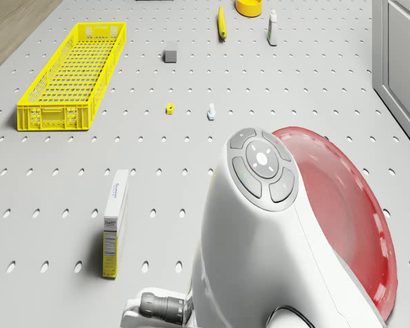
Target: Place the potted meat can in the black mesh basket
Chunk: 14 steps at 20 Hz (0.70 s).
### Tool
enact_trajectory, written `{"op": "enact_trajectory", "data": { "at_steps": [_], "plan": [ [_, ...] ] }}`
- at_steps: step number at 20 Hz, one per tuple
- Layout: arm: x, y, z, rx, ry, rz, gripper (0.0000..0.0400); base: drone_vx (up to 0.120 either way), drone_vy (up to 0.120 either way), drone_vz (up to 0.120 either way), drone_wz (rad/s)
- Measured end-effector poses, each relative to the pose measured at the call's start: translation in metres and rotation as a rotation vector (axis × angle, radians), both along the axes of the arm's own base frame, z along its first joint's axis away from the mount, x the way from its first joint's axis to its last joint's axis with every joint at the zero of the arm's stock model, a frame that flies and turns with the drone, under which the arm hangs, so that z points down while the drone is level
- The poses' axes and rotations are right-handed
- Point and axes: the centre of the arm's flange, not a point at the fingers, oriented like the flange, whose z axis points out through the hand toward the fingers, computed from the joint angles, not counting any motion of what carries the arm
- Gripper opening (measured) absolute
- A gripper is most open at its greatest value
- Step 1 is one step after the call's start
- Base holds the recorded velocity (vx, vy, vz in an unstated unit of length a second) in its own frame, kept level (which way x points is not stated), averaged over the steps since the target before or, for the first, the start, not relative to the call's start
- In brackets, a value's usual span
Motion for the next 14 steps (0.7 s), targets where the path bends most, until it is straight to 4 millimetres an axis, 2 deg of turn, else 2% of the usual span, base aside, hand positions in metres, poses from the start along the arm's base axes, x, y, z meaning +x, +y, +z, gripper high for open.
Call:
{"op": "enact_trajectory", "data": {
  "at_steps": [5, 7, 11, 14],
  "plan": [
    [0.000, -0.009, -0.001, -0.097, 0.003, -0.002, 0.0400, 0.120, 0.000, -0.120, 0.000],
    [0.000, -0.011, -0.002, -0.117, 0.004, -0.003, 0.0400, 0.120, 0.000, 0.000, 0.000],
    [0.000, -0.014, -0.002, -0.140, 0.005, -0.003, 0.0400, 0.120, 0.100, 0.000, 0.000],
    [0.000, -0.015, -0.002, -0.150, 0.005, -0.004, 0.0400, 0.120, 0.000, -0.120, 0.000]
  ]
}}
